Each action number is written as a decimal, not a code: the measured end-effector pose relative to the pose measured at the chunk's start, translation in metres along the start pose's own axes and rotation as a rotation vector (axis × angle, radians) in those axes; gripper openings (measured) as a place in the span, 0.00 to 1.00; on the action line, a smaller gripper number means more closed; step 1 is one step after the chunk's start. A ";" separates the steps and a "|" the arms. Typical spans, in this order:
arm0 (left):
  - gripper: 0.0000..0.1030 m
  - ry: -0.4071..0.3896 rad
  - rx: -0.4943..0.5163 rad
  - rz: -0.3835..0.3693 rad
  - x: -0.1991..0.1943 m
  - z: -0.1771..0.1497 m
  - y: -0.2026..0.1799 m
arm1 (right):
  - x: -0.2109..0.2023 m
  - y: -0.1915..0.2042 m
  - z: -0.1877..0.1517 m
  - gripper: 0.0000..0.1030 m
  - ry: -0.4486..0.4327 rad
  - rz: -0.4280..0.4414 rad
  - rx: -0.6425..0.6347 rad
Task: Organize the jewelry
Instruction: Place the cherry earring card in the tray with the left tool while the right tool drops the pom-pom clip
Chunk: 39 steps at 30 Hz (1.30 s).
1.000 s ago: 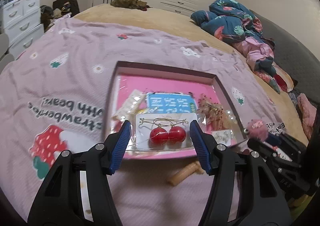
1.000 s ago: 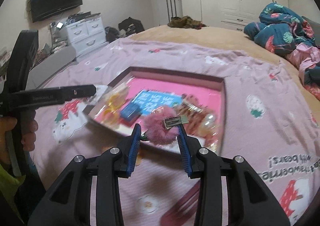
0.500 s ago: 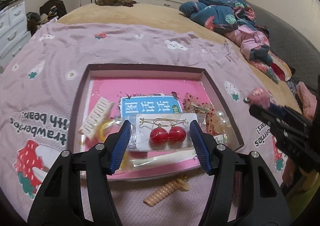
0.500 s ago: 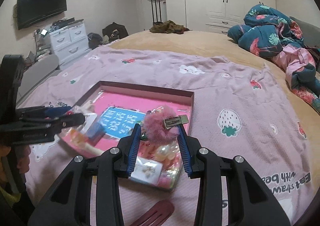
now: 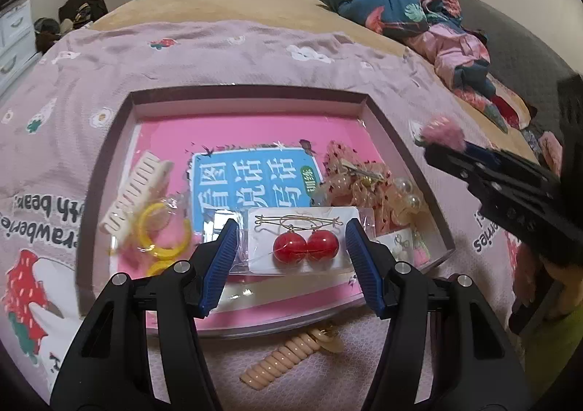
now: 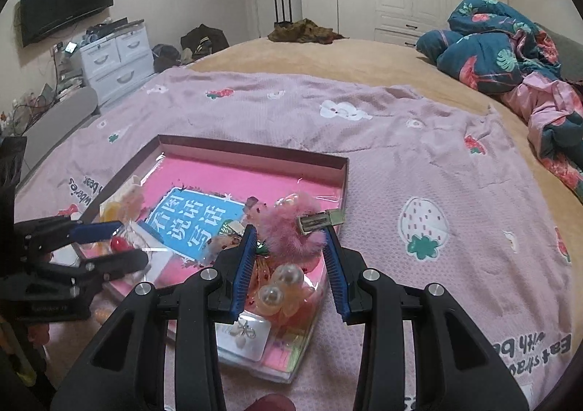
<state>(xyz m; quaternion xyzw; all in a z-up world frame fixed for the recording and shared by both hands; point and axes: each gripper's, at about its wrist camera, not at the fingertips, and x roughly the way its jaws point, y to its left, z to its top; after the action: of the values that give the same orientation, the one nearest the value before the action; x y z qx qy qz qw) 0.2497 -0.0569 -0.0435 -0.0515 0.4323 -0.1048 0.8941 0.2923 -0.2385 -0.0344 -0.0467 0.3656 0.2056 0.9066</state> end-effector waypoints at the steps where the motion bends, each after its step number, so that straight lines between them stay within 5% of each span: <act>1: 0.51 0.003 0.005 0.000 0.001 -0.001 -0.001 | 0.003 -0.001 0.001 0.35 0.006 0.004 0.004; 21: 0.51 0.024 0.021 -0.011 0.017 -0.011 -0.003 | 0.049 -0.001 0.000 0.37 0.125 0.063 0.044; 39: 0.51 0.017 0.024 -0.013 0.018 -0.010 -0.007 | -0.005 -0.015 -0.017 0.57 0.024 0.003 0.135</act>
<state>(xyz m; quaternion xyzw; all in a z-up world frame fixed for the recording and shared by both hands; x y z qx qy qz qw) 0.2516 -0.0680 -0.0620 -0.0428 0.4384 -0.1163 0.8902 0.2845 -0.2576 -0.0441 0.0129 0.3895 0.1814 0.9029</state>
